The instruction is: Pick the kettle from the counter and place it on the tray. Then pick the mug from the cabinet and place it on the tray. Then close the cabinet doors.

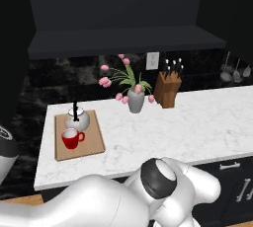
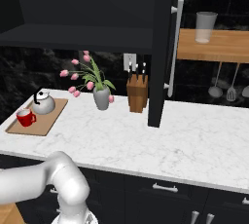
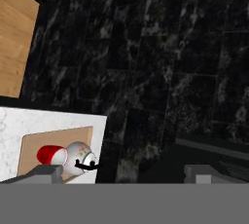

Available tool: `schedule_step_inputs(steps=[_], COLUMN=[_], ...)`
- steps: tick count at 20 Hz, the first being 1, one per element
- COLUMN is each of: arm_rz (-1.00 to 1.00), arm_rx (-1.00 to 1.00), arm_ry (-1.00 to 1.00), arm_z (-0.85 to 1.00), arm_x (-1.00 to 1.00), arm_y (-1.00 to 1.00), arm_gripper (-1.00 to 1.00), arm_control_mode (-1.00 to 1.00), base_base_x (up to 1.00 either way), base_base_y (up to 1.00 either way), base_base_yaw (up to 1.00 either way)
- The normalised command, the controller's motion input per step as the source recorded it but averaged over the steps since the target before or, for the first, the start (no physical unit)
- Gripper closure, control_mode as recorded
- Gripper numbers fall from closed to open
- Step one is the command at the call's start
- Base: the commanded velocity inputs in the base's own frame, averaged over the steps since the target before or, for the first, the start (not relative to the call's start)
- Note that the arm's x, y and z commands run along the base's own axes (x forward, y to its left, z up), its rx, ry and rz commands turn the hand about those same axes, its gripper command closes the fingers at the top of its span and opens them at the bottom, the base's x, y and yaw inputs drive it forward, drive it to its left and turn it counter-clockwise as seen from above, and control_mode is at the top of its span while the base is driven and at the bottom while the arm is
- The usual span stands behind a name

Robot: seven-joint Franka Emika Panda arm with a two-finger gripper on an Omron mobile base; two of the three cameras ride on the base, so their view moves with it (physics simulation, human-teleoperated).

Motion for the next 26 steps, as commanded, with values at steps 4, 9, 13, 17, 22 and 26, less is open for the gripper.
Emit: schedule_step_inputs(steps=[4,9,13,17,22,26], arm_rz=[0.0,-0.07,-0.16,-0.18,-0.25,-0.22], arm_rx=[0.0,0.0,0.0,0.0,0.0,0.0], arm_ry=[-0.08,-0.05,0.0,0.0,0.0,0.0], arm_z=[0.0,0.0,0.0,0.0,0.0,0.0], arm_x=[0.03,0.03,0.14,0.2,0.32,0.35], arm_y=[-0.12,-0.39,-0.64,-0.68,-0.79,-0.82], arm_gripper=[-1.0,-1.0,-1.0,-1.0,-1.0,-1.0], arm_control_mode=[-1.0,-1.0,-1.0,-1.0,-1.0,-1.0], base_base_x=[0.0,0.0,0.0,0.0,0.0,0.0], base_base_y=[0.0,0.0,0.0,0.0,0.0,0.0], base_base_yaw=[0.0,0.0,0.0,0.0,0.0,0.0])
